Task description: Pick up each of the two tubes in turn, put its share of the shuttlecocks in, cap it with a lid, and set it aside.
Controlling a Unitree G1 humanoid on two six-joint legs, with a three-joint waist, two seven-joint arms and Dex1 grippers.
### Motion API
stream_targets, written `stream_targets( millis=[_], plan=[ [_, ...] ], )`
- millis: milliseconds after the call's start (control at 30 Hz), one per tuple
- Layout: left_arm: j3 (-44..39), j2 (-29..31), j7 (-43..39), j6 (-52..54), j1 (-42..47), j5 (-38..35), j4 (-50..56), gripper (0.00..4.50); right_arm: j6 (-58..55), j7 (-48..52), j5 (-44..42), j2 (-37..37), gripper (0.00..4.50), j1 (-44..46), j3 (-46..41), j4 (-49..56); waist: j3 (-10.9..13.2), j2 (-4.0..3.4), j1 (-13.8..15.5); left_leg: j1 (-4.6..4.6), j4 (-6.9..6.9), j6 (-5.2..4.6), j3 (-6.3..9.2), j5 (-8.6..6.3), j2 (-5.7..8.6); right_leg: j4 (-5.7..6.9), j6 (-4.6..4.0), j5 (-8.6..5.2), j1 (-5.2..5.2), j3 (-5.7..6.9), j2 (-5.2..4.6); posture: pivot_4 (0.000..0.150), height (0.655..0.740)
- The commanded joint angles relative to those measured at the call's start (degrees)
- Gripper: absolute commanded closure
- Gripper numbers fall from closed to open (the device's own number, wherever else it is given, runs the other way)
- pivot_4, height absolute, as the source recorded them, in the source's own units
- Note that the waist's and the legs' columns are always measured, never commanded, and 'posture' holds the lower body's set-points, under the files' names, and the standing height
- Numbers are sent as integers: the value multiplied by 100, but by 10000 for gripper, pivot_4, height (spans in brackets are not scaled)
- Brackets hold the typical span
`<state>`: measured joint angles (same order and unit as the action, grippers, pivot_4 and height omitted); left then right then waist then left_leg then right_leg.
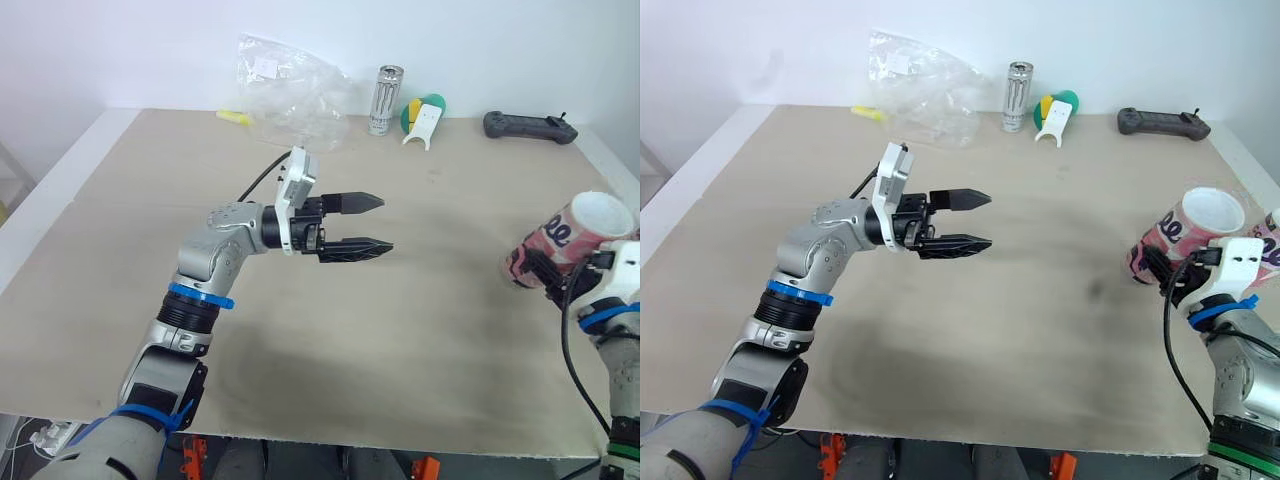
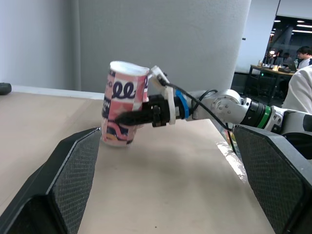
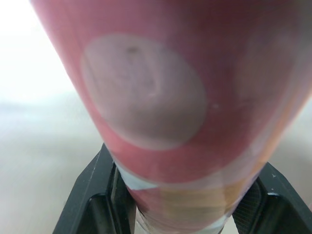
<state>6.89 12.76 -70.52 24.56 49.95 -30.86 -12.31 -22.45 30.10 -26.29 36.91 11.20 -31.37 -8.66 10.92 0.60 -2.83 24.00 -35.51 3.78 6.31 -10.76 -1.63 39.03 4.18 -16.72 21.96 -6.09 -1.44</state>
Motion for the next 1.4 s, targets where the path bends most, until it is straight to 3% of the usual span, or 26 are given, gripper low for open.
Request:
stream_targets(
  millis=[33,100,200,267,300,633,833,967,1167,1400],
  plan=[
    [6,52,6,-225,0,144,71,0,14,-35,118,152,20101,133,55,-294,0,1,4,0,0,2,0,1,0,0,1,1,-1,-1,0,1500,7400],
    [12,58,43,-302,1,243,13,0,-19,-18,184,185,20101,143,137,-366,0,1,4,-2,-1,11,0,7,0,0,5,4,-4,0,0,1500,7400],
    [12,52,59,-422,-11,353,-55,0,-52,132,174,205,10675,67,263,-294,0,1,3,-6,-4,16,0,9,0,-1,14,7,-9,-1,0,1500,7400],
    [11,53,57,-478,-25,414,-100,0,-76,215,176,215,1211,-16,345,-194,0,1,3,-7,-4,16,0,12,0,-1,17,8,-9,-1,0,1500,7400],
    [20,61,36,-502,-43,435,-106,0,-105,218,182,218,447,-54,364,-151,0,0,3,-7,-3,15,0,12,0,-1,17,8,-8,-2,0,1500,7400],
    [159,217,-107,-680,-239,634,-96,0,-526,377,-24,480,447,-698,66,325,0,-2,10,-6,0,15,-1,12,1,-1,16,8,-7,-5,0,1500,7400],
    [76,651,-26,-728,-821,767,98,0,-985,1015,-477,710,447,-1826,-325,1355,-2,-8,-2,-9,5,14,-1,12,2,-2,18,3,-8,-7,0,1500,7400],
    [-119,1157,303,-260,-1501,773,500,0,-1066,1682,-1073,638,447,-2584,-273,2722,-1,-9,-38,-13,6,13,-1,11,-4,-2,44,-13,-7,-8,5,1500,7400],
    [-345,1732,584,69,-2367,700,986,0,-1195,1778,-1459,429,447,-2222,718,3684,7,6,-108,-49,6,12,-3,16,-9,0,46,-3,-40,-12,7,1500,7400],
    [-796,1793,1136,367,-2975,427,1557,0,-1136,1677,-1219,239,447,-1794,1615,3538,13,18,30,-51,6,12,-3,20,-5,-5,46,-10,-52,-15,4,1500,7400]
  ],
)
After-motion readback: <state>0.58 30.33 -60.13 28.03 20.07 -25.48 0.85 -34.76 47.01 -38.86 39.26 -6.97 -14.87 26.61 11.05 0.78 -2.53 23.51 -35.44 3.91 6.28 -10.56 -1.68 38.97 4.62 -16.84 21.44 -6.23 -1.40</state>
